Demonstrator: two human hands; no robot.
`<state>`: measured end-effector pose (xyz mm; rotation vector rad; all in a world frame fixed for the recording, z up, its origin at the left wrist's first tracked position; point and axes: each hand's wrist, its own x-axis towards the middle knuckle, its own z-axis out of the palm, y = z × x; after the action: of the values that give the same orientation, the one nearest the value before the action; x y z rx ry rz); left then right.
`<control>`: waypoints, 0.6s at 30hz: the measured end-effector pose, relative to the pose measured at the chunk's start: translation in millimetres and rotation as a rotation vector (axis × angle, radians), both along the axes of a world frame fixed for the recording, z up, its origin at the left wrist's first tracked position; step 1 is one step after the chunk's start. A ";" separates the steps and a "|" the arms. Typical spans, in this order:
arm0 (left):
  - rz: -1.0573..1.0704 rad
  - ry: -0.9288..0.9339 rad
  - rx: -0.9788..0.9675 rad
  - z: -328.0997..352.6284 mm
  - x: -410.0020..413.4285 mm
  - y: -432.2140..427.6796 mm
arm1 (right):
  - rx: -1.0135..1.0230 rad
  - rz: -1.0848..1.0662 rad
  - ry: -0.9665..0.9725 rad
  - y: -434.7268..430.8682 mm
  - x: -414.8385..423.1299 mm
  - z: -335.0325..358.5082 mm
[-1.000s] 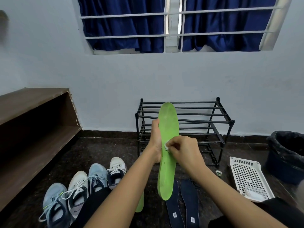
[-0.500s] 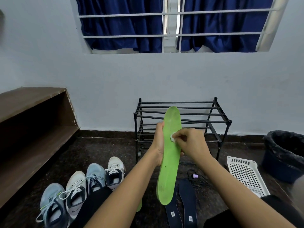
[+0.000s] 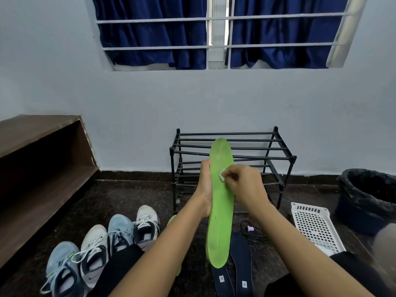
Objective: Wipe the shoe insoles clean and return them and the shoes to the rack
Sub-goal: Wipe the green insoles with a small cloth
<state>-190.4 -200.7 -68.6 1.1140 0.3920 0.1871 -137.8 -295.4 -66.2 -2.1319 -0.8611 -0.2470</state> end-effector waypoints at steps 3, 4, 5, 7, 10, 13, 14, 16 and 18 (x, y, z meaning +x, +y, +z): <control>-0.035 -0.006 -0.022 -0.2 1.4 -4.9 | 0.048 -0.026 -0.007 -2.9 5.4 3.1; -0.024 -0.015 -0.029 -0.1 1.6 -4.0 | 0.047 -0.023 -0.023 -2.1 4.3 2.1; -0.011 -0.025 -0.041 -0.4 2.0 -2.2 | 0.040 -0.017 -0.033 -1.1 1.9 1.0; 0.023 -0.032 -0.060 0.1 1.5 2.5 | 0.020 0.010 -0.009 0.8 -5.1 -1.2; 0.091 -0.048 -0.090 -0.2 1.4 10.9 | -0.015 0.083 0.033 2.8 -19.5 -7.6; 0.125 -0.065 -0.115 -0.2 1.4 16.9 | -0.028 0.138 0.049 4.6 -29.2 -15.2; 0.128 -0.066 -0.113 0.0 1.2 17.7 | -0.030 0.143 0.050 4.6 -29.5 -16.5; 0.129 -0.059 -0.104 0.2 0.0 17.4 | -0.035 0.143 0.044 4.6 -28.5 -16.5; 0.132 -0.050 -0.102 -0.1 -0.2 16.1 | -0.050 0.137 0.028 5.1 -27.3 -14.8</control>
<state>-190.6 -184.6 -68.7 0.9815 0.4257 0.3075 -165.2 -290.3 -81.0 -2.1063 -1.0012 -0.1261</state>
